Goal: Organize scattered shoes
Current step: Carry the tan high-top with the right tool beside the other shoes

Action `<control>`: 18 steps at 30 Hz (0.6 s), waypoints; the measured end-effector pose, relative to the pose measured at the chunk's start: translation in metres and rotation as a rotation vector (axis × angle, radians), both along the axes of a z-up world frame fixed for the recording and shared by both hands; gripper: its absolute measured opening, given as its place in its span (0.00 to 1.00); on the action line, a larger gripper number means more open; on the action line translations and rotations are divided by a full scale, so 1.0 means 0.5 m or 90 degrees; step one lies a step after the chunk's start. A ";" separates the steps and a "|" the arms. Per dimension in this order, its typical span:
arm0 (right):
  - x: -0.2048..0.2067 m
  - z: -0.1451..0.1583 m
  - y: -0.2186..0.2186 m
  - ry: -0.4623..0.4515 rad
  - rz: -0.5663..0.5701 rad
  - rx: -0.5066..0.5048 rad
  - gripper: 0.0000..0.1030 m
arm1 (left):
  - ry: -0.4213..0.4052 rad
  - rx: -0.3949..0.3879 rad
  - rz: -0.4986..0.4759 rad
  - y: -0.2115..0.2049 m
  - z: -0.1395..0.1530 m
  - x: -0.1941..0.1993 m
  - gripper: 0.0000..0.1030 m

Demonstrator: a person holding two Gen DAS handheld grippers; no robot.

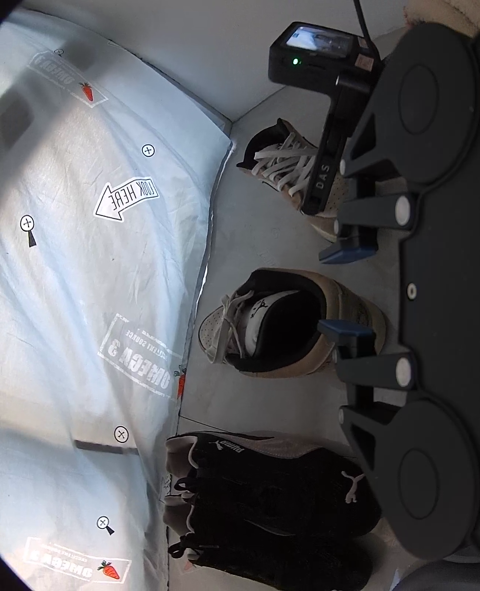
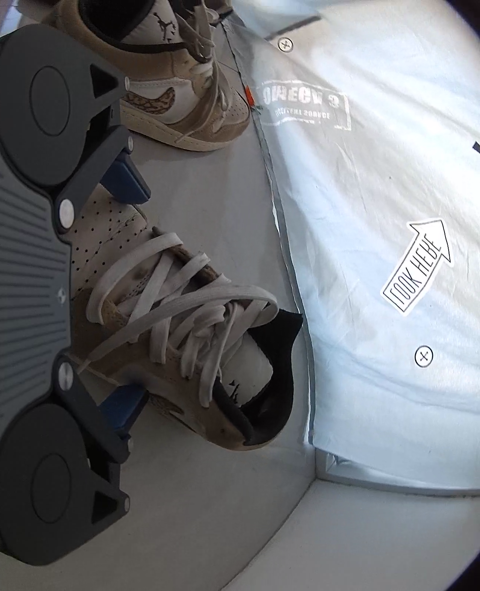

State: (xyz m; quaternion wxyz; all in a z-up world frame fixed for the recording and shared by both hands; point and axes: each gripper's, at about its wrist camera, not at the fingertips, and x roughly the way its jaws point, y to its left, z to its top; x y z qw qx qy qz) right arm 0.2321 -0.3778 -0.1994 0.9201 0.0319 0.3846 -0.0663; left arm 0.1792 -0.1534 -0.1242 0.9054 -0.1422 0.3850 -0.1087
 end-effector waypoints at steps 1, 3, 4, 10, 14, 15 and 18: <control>-0.006 0.001 -0.015 0.008 0.002 0.014 0.99 | -0.002 0.001 -0.004 -0.001 0.001 -0.001 0.33; -0.023 0.004 -0.045 0.021 -0.005 0.038 0.99 | -0.010 0.006 -0.013 -0.007 0.005 -0.004 0.33; -0.033 0.005 -0.056 0.024 -0.010 0.043 0.99 | -0.010 0.006 -0.015 -0.008 0.006 -0.005 0.33; -0.059 0.011 -0.103 0.039 0.008 0.074 1.00 | 0.007 -0.001 -0.023 -0.017 -0.005 -0.002 0.33; -0.040 0.020 -0.097 0.025 0.030 0.049 1.00 | 0.005 0.005 -0.021 -0.019 -0.006 -0.004 0.33; -0.031 0.019 -0.093 0.023 0.037 0.045 1.00 | 0.006 0.006 -0.018 -0.016 -0.007 -0.004 0.33; 0.006 0.009 -0.079 0.028 0.060 0.028 1.00 | 0.009 0.008 -0.006 -0.008 -0.009 -0.003 0.33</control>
